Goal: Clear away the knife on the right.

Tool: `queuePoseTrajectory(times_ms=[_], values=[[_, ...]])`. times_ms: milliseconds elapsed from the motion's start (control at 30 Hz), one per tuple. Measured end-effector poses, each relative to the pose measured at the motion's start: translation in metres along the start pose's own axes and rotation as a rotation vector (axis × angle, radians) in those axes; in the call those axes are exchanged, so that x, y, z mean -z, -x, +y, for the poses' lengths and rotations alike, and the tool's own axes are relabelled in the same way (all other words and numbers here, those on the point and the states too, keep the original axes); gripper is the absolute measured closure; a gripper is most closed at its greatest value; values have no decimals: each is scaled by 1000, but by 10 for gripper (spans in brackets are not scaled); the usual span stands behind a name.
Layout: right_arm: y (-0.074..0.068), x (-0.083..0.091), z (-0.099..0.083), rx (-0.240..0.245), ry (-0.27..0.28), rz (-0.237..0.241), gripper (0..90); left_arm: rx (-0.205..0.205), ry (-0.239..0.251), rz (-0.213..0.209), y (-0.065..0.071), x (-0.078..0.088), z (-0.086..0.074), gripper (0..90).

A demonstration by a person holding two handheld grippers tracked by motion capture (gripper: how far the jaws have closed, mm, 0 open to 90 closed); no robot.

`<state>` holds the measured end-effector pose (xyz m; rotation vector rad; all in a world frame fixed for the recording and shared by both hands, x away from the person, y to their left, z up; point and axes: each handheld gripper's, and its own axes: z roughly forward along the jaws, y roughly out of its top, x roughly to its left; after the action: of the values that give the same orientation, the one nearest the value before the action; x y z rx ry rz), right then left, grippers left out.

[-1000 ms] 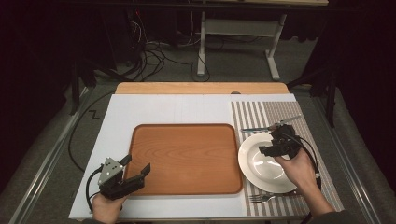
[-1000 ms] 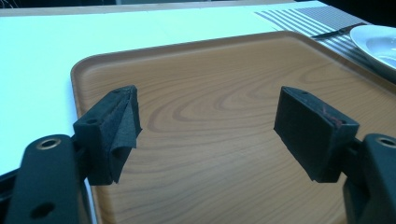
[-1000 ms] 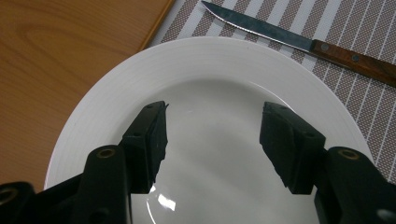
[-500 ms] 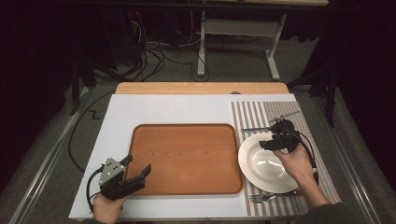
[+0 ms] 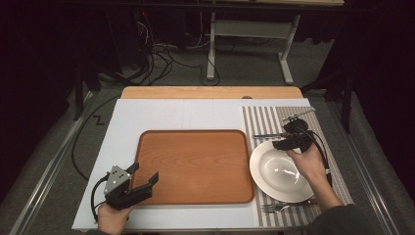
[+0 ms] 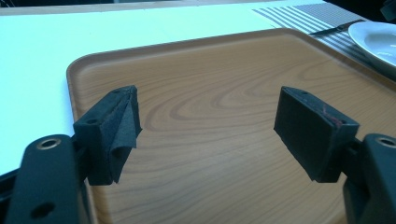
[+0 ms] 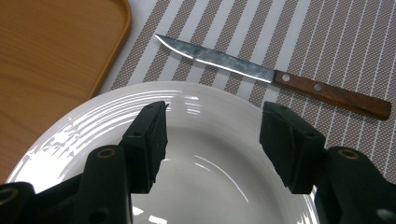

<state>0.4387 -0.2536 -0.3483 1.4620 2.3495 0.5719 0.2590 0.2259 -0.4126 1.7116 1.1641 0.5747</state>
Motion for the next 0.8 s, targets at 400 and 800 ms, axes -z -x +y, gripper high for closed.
queuePoseTrajectory(times_ms=[400,800], values=[[13,-13,17,-23,-12,-19,422,-1,-1,-1,0,-1,0,237],[22,-22,31,-30,-30,-17,419,-4,-5,-3,1,-2,0,237]])
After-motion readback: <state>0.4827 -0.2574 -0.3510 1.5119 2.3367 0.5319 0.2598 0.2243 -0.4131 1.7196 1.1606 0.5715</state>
